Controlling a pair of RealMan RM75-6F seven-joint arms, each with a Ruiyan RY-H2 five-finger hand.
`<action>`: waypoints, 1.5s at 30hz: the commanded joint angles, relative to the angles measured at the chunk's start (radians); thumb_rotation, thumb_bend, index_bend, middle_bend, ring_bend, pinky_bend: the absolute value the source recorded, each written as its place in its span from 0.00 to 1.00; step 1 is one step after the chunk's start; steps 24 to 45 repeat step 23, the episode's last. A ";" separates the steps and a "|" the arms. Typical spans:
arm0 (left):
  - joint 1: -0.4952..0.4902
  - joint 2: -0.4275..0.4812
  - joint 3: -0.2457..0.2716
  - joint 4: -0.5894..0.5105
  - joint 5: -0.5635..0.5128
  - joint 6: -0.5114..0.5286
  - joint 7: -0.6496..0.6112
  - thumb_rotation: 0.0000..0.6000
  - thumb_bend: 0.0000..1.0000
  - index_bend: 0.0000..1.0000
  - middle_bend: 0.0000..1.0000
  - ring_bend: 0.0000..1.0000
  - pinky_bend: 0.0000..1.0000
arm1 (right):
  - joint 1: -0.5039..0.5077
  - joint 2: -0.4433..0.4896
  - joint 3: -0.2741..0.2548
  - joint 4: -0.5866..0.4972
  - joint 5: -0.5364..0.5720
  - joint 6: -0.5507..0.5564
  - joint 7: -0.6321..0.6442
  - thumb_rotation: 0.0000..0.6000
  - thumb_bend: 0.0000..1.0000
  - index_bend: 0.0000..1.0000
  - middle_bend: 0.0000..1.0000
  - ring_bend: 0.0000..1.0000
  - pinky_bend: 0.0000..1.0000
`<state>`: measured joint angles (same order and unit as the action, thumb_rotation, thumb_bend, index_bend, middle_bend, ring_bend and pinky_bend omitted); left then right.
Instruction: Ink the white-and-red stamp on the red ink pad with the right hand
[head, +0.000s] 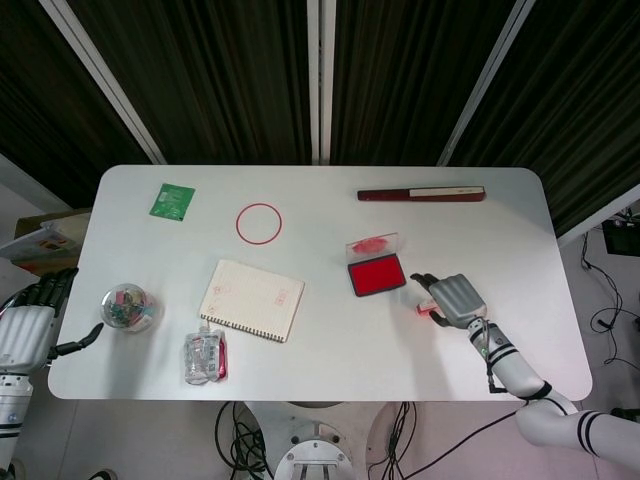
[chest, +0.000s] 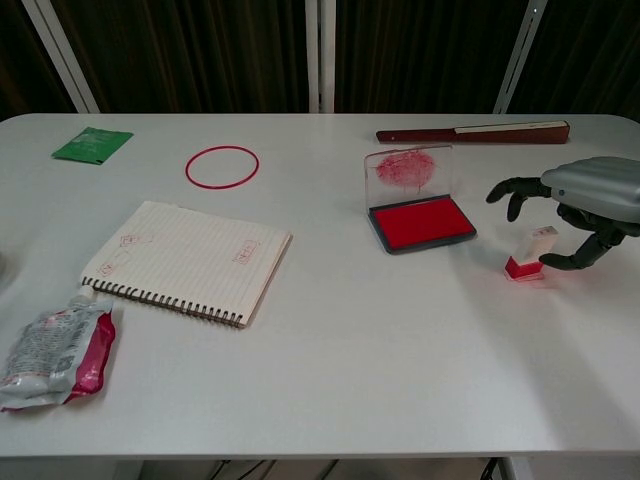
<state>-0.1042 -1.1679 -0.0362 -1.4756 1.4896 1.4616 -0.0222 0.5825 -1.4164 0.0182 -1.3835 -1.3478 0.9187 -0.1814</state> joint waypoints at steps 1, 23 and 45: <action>0.000 0.001 0.000 -0.001 0.000 0.001 0.000 0.41 0.20 0.06 0.11 0.13 0.20 | -0.022 0.056 -0.014 -0.054 -0.031 0.048 -0.023 1.00 0.17 0.00 0.13 0.85 0.92; 0.004 0.017 -0.013 -0.033 0.004 0.029 0.049 0.32 0.20 0.06 0.11 0.13 0.20 | -0.406 0.205 -0.031 -0.139 -0.048 0.564 -0.004 1.00 0.11 0.00 0.00 0.00 0.00; 0.004 0.017 -0.013 -0.033 0.004 0.029 0.049 0.32 0.20 0.06 0.11 0.13 0.20 | -0.406 0.205 -0.031 -0.139 -0.048 0.564 -0.004 1.00 0.11 0.00 0.00 0.00 0.00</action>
